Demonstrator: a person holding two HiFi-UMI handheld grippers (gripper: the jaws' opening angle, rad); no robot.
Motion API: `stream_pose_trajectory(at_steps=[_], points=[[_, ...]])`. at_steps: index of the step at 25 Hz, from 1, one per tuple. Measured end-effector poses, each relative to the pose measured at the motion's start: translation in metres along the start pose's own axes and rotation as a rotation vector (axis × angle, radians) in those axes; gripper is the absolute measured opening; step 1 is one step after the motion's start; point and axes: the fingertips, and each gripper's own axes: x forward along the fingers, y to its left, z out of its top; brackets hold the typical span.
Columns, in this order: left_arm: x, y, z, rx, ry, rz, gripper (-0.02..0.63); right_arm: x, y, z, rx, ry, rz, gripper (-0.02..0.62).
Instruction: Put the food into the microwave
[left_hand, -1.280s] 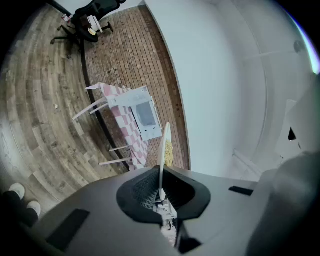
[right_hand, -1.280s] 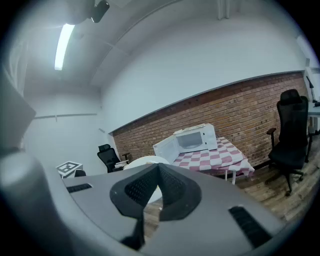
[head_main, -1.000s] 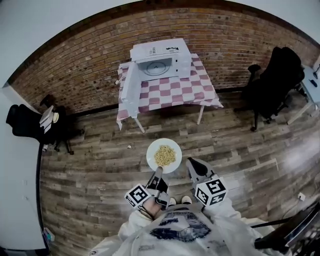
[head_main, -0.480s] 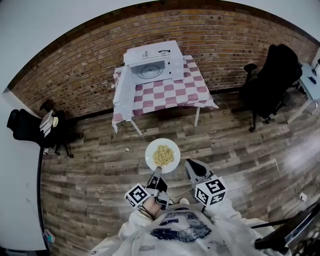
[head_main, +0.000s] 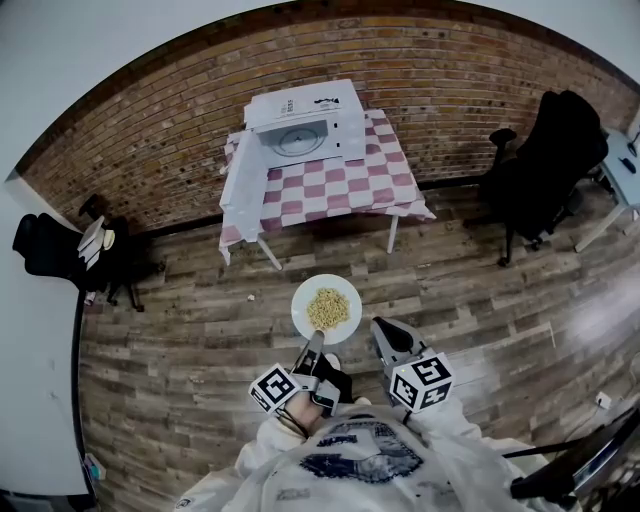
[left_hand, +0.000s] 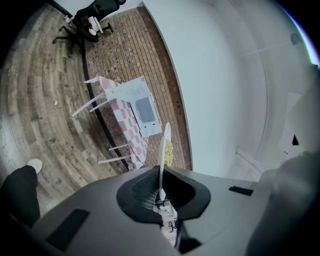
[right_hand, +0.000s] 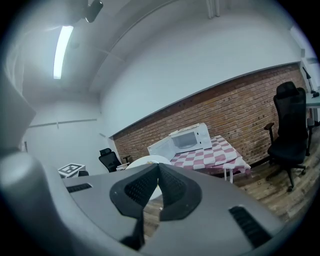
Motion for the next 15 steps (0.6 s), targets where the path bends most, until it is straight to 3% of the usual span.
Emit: stream_pose_trajectory(at_steps=[5, 13, 15], points=[[0.011, 0.022, 0.014, 0.016, 0.008, 0.075, 0.017, 0.022, -0.009, -0.002, 0.011, 0.027, 0.003, 0.015], [0.063, 0.018, 0.051, -0.049, 0.001, 0.006, 0.017, 0.074, -0.034, 0.009, 0.016, 0.056, -0.019, 0.014], [0.076, 0.026, 0.067, -0.029, 0.005, 0.029, 0.017, 0.092, -0.036, 0.011, 0.011, 0.064, -0.012, 0.014]])
